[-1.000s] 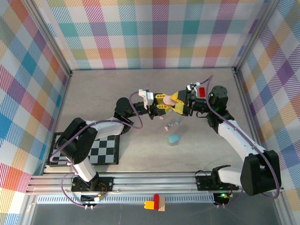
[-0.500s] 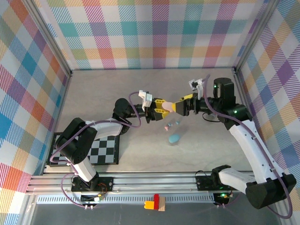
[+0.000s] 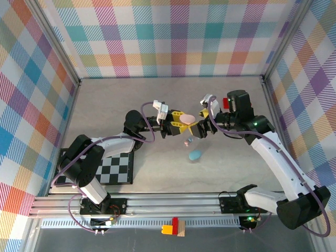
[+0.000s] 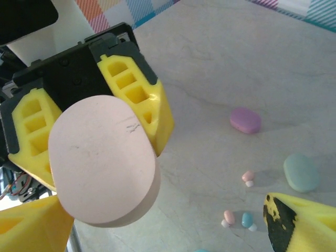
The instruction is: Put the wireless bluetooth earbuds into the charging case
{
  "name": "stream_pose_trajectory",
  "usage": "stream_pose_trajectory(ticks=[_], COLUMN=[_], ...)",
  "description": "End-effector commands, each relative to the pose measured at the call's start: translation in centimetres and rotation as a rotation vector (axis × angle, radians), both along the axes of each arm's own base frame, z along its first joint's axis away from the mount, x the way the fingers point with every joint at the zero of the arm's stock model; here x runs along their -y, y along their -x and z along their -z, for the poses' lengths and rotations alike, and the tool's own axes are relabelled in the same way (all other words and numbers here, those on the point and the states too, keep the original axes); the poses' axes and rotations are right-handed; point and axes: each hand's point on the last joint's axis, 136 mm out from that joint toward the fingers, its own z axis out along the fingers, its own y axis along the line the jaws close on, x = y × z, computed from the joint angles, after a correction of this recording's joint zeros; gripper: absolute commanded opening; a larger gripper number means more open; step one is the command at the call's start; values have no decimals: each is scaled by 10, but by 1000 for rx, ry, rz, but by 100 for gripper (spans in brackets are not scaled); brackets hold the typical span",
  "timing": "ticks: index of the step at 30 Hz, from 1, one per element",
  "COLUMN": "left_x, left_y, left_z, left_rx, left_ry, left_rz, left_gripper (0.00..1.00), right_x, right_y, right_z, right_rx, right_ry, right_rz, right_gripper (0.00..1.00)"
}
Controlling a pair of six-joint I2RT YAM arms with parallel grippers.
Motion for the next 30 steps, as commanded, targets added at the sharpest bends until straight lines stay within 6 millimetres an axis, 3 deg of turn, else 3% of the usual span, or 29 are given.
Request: stream_pose_trajectory(ticks=[1,18,23,30], left_x=[-7,-8,-10,-11], left_y=[11,19,22,27], left_z=[-12,-13,-15,-19], left_rx=[63,66,62,59], left_ry=[28,20,19,18], left_rz=[25,55,66,89], left_gripper=[30,30,29,29], right_x=[4,-1,-7,-24], right_y=[-10,-32,-37,-27], right_z=[-27,-41,-37,-34], right_rx=[107,88,34,-33], right_ry=[-41,-111,-126,-171], right_rz=[64,137,118,-18], right_gripper=[91,85,74,54])
